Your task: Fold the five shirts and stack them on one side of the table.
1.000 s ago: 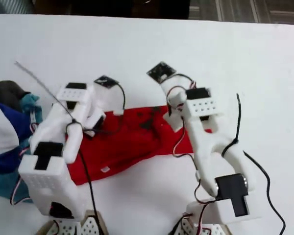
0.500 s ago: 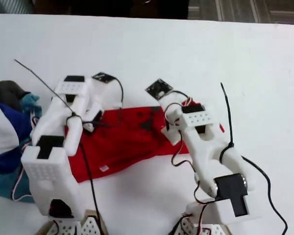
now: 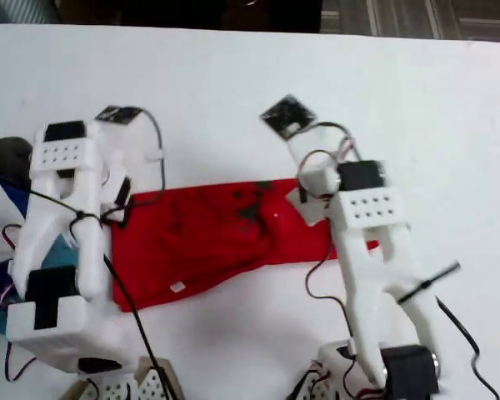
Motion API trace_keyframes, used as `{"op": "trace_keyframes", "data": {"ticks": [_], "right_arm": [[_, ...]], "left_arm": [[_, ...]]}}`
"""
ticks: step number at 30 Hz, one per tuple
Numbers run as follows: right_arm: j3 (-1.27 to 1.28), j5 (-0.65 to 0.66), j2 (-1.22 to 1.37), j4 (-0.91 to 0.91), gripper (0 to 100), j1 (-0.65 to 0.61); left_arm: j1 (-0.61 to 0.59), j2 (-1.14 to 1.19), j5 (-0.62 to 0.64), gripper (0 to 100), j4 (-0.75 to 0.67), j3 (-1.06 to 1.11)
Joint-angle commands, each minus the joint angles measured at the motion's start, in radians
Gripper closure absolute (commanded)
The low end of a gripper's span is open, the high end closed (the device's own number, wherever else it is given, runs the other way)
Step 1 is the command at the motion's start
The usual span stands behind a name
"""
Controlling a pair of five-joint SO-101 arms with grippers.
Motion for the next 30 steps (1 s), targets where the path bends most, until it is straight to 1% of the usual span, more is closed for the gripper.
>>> {"op": "trace_keyframes", "data": {"ticks": [1, 2, 5, 9, 14, 18, 21, 28, 30], "right_arm": [[-0.044, 0.003, -0.081, 0.015, 85.8, 0.104], [-0.044, 0.006, -0.09, 0.024, 86.5, 0.134], [-0.046, 0.074, -0.114, 0.067, 86.8, 0.213], [-0.049, 0.106, -0.16, 0.127, 86.8, 0.318], [-0.049, 0.106, -0.222, 0.183, 86.8, 0.406], [-0.049, 0.1, -0.231, 0.229, 86.8, 0.426], [-0.051, 0.1, -0.236, 0.271, 86.8, 0.423], [-0.051, 0.094, -0.237, 0.323, 86.8, 0.424], [-0.06, 0.064, -0.243, 0.343, 86.8, 0.424]], "left_arm": [[-0.014, -0.003, 0.055, 79, -0.094, 0.071], [-0.014, 0.002, 0.074, 79, -0.124, 0.094], [-0.014, 0.014, 0.121, 79, -0.207, 0.148], [-0.015, 0.032, 0.183, 79, -0.276, 0.193], [-0.034, 0.032, 0.213, 79, -0.287, 0.173], [-0.095, 0.037, 0.209, 79, -0.282, 0.15], [-0.126, 0.041, 0.169, 79, -0.287, 0.166], [-0.121, 0.052, 0.167, 79, -0.282, 0.179], [-0.106, 0.086, 0.167, 79, -0.279, 0.179]]}}
